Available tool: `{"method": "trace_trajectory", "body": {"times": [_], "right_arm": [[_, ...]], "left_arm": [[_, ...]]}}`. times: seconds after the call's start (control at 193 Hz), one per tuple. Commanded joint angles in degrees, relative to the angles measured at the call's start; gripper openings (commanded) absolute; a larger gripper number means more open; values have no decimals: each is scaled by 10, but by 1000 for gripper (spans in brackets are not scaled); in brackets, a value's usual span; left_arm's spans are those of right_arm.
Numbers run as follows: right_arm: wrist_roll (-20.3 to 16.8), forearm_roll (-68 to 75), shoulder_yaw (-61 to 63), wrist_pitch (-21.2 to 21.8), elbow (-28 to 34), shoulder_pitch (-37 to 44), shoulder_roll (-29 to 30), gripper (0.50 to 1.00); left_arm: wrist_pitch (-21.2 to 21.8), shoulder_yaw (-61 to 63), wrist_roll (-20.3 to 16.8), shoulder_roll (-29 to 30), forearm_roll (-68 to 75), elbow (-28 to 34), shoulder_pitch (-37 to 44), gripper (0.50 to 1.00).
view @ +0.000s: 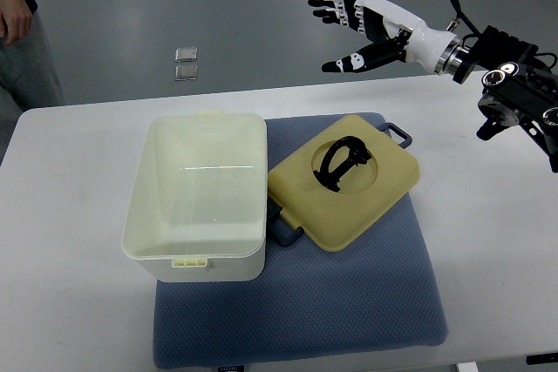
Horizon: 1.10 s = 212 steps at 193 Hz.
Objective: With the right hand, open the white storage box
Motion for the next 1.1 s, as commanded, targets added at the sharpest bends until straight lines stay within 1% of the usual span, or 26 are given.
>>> {"method": "trace_trajectory", "body": {"times": [0.0,0.156,0.291,0.369,0.478,0.633,0.8,0.981,1.096], "right_arm": [[0,45,21,-25,-8,-18,6,924],[-4,122,51,-34,-42,-45,43,924],[-9,204,58,-52,-88,-57,55,924],[-14,243,49,-45,-106,-62,57,924],[-38,269,56,-40,-111,-79,64,924],[-54,303,56,-41,-115,-96,67,924],[-55,346,56,-38,-115,-108,67,924],[-46,353,59,-2,-115,-120,67,924],[-45,353,59,-2,-116,-121,67,924]], "left_arm": [[0,0,0,0,0,0,0,1000],[0,0,-1,0,0,0,0,1000],[0,0,0,0,0,0,1,1000],[0,0,-1,0,0,0,0,1000],[0,0,0,0,0,0,0,1000],[0,0,0,0,0,1,0,1000],[0,1,0,0,0,0,0,1000],[0,0,0,0,0,0,0,1000],[0,1,0,0,0,0,0,1000]]}}
